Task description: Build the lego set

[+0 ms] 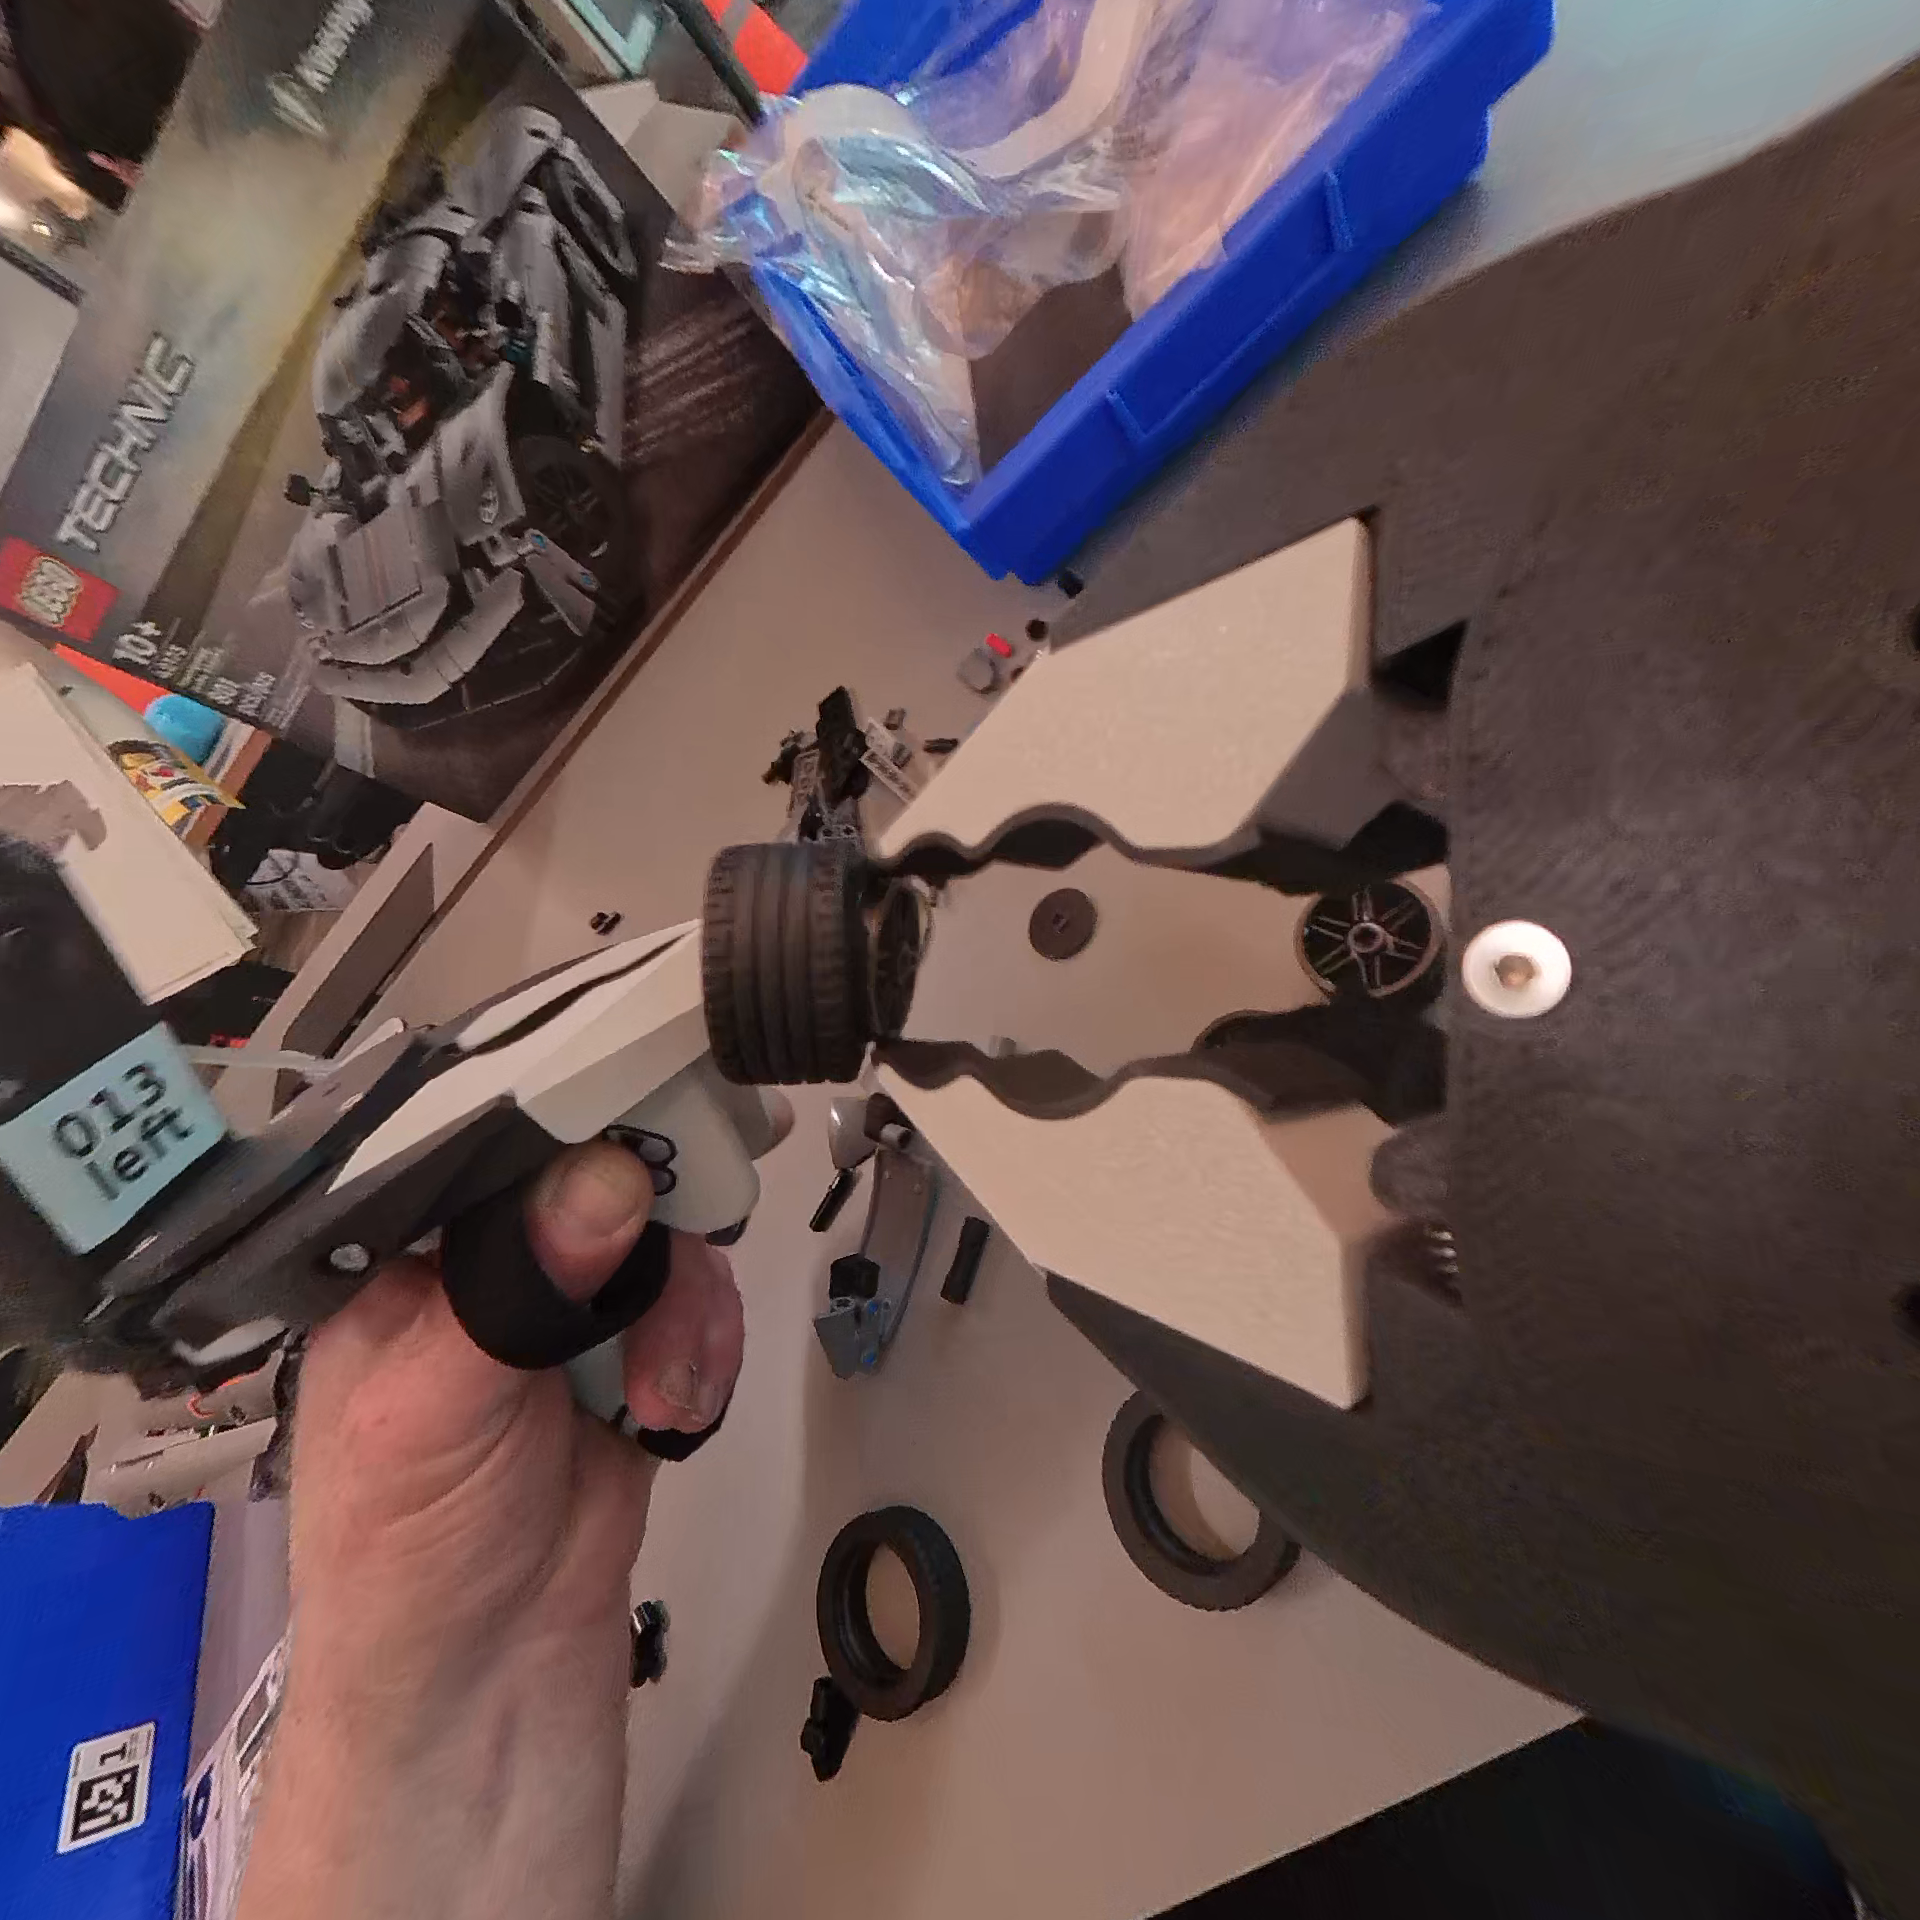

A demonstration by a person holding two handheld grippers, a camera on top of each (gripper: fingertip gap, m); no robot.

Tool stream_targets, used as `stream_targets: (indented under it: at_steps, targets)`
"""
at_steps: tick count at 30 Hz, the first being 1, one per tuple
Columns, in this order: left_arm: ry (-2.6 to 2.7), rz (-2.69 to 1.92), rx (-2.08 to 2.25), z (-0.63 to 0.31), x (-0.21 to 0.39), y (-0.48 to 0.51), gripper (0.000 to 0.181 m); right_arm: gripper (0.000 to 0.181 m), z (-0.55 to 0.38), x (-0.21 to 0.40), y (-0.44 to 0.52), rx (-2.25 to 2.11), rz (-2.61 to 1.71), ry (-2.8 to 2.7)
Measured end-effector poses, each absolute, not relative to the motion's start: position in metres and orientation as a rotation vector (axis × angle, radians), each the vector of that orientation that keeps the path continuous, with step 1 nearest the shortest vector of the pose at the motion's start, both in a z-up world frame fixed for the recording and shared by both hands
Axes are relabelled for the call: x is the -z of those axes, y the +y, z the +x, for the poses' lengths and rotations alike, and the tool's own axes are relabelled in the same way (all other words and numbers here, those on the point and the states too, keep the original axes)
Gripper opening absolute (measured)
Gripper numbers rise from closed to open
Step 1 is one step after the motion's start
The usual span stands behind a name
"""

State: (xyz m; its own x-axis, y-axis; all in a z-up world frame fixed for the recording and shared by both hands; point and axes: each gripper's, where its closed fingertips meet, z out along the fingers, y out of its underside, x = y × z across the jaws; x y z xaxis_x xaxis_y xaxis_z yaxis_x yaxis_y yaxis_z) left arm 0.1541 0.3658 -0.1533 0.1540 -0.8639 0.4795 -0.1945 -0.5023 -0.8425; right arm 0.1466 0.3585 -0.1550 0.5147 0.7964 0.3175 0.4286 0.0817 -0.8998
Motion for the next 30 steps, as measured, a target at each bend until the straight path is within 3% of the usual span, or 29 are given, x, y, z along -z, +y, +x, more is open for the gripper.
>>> stream_targets:
  at_steps: [11,24,30]
  targets:
    - [1.145,-1.77,1.05,0.155,0.154,0.367,0.001,0.03,0.15,0.159,0.357,-0.4,-1.544,-1.052]
    - [1.389,-1.716,1.436,0.154,0.145,0.342,0.002,0.028,0.148,0.145,0.334,-0.665,-1.336,-1.215]
    - [1.425,-1.759,1.406,0.155,0.152,0.35,0.004,0.028,0.15,0.152,0.343,-0.648,-1.397,-1.219]
